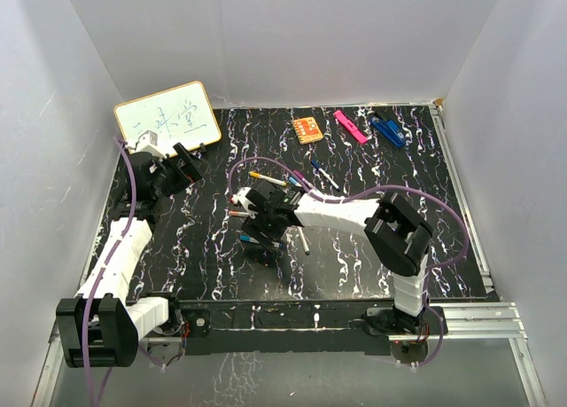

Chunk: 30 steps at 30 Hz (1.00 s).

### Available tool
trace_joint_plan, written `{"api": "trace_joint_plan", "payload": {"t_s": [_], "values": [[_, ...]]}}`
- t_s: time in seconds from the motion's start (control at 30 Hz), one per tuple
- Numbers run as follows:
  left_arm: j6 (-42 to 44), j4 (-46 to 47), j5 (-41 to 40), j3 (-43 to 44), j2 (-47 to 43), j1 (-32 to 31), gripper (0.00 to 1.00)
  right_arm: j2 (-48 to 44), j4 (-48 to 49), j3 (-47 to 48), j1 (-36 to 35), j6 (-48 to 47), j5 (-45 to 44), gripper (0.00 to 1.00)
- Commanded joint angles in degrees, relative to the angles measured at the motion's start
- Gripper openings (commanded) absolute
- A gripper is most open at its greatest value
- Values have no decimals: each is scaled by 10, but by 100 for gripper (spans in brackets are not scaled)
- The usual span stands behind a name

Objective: Open the pen caps

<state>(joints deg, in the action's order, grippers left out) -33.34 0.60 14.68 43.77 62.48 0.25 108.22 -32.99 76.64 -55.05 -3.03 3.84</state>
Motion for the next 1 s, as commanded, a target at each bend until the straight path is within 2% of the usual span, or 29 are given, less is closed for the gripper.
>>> {"api": "trace_joint_plan", "payload": {"t_s": [0.0, 0.33, 0.53, 0.67, 0.87, 0.97], "values": [[8, -11, 1, -5, -15, 1, 98, 11, 22, 31, -4, -9, 4, 59], [10, -22, -10, -7, -22, 2, 98, 31, 28, 33, -7, -10, 17, 49], [12, -33, -13, -8, -28, 2, 98, 43, 32, 34, -8, -9, 23, 40], [14, -37, -15, -7, -34, 2, 98, 48, 32, 30, -9, -8, 22, 27], [13, -42, -16, -2, -37, 1, 98, 48, 34, 17, -8, -5, 6, 17], [11, -42, -15, 0, -38, 2, 98, 43, 36, 15, -8, -2, 4, 4]]}}
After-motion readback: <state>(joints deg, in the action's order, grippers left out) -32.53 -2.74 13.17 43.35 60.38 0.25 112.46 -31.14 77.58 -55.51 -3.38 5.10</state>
